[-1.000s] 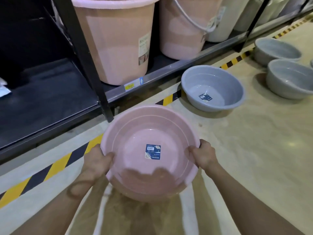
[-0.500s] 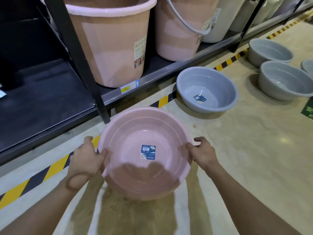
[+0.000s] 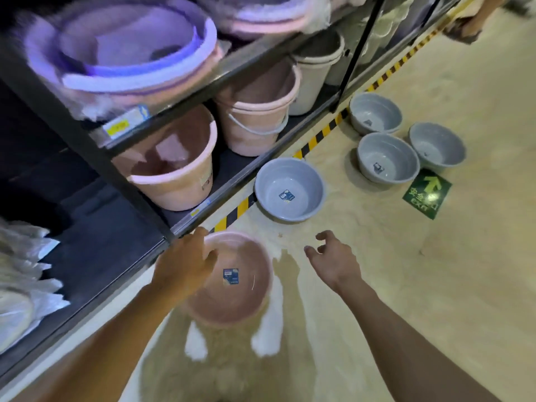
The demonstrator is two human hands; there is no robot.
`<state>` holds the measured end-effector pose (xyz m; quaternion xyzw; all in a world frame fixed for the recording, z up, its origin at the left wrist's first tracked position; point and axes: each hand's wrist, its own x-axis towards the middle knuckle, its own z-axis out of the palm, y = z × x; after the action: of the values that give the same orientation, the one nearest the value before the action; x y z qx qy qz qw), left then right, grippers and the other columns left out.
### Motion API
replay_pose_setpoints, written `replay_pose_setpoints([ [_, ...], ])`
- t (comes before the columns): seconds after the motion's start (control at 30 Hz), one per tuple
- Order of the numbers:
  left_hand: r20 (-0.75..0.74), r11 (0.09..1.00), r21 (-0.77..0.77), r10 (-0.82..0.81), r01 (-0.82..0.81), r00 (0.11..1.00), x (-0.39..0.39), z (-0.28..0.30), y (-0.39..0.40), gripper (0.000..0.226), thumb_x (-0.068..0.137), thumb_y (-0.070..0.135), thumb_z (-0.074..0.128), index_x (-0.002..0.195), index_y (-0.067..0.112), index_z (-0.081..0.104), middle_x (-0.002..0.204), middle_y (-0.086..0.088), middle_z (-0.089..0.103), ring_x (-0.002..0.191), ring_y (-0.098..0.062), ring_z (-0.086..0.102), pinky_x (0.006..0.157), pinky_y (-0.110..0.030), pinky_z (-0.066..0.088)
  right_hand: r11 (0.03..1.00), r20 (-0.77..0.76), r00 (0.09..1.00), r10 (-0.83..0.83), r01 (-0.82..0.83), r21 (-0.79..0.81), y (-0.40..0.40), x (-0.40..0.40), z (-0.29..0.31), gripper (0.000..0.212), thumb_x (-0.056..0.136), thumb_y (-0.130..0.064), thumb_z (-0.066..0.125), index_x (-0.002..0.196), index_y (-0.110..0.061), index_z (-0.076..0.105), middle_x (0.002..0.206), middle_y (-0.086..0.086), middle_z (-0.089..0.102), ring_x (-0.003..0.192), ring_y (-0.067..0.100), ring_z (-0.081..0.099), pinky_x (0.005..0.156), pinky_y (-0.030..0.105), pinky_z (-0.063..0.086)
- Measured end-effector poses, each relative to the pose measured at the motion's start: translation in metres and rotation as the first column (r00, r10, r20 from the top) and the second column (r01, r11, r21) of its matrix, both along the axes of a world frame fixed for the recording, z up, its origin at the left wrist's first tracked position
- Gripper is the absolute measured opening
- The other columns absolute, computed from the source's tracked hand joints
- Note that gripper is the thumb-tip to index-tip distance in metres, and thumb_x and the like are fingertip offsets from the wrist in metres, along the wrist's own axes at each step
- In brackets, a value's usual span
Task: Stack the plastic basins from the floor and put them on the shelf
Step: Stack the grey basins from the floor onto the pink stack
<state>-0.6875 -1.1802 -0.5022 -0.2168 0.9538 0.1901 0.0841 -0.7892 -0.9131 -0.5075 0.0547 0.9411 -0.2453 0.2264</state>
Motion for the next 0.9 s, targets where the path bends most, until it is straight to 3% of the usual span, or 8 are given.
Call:
replay_pose_setpoints([
  [0.17, 0.000, 0.994, 0.020, -0.106, 0.106, 0.994, -0.068, 0.094, 0.032, 0.031, 0.094, 0.043, 0.053, 0.116, 0.022, 0.054, 0.110, -0.005, 0.070, 0.103, -0.034, 0.066, 0.070, -0.038, 0.045, 0.998, -0.040, 0.999, -0.004, 0.007, 0.058, 0.042, -0.037, 0.101, 0.047, 0.092, -0.048, 0.055, 0.134, -0.028, 0.052, 0.121, 0.004, 0.070, 0.113, 0.033, 0.063, 0.087, 0.037, 0.047],
  [0.37, -0.005, 0.988, 0.097, -0.118, 0.118, 0.993, -0.159, 0.130, 0.083, 0.038, 0.094, 0.039, 0.056, 0.124, 0.016, 0.056, 0.117, -0.010, 0.072, 0.111, -0.034, 0.066, 0.087, -0.045, 0.053, 0.993, -0.025, 1.000, 0.002, 0.001, 0.120, 0.100, -0.120, 0.139, 0.049, 0.094, -0.049, 0.054, 0.137, -0.026, 0.049, 0.119, 0.006, 0.070, 0.109, 0.034, 0.064, 0.085, 0.038, 0.049],
  [0.53, 0.016, 0.982, 0.190, 0.015, -0.018, 1.000, -0.223, 0.108, 0.111, 0.037, 0.095, 0.036, 0.059, 0.125, 0.013, 0.056, 0.119, -0.016, 0.072, 0.109, -0.038, 0.067, 0.088, -0.042, 0.053, 0.987, -0.024, 0.995, 0.094, -0.090, 0.134, 0.126, -0.201, 0.118, 0.049, 0.093, -0.049, 0.054, 0.136, -0.026, 0.048, 0.119, 0.005, 0.070, 0.107, 0.033, 0.065, 0.081, 0.037, 0.048],
  [0.73, 0.244, 0.972, 0.152, 0.137, -0.177, 0.960, -0.283, 0.062, 0.108, 0.047, 0.094, 0.050, 0.049, 0.135, 0.025, 0.047, 0.126, -0.007, 0.070, 0.112, -0.035, 0.064, 0.092, -0.046, 0.053, 0.974, 0.023, 0.986, 0.168, -0.169, 0.148, 0.131, -0.288, 0.073, 0.047, 0.092, -0.051, 0.052, 0.134, -0.031, 0.049, 0.121, 0.000, 0.070, 0.108, 0.030, 0.065, 0.080, 0.035, 0.045],
  [0.9, 0.319, 0.944, 0.131, 0.250, -0.304, 0.914, -0.329, -0.008, 0.098, 0.049, 0.093, 0.052, 0.051, 0.135, 0.026, 0.050, 0.122, -0.009, 0.071, 0.112, -0.037, 0.063, 0.093, -0.045, 0.052, 0.953, 0.086, 0.966, 0.242, -0.254, 0.168, 0.119, -0.360, 0.009, 0.050, 0.093, -0.054, 0.050, 0.138, -0.032, 0.046, 0.126, -0.002, 0.068, 0.111, 0.028, 0.065, 0.084, 0.036, 0.048],
])
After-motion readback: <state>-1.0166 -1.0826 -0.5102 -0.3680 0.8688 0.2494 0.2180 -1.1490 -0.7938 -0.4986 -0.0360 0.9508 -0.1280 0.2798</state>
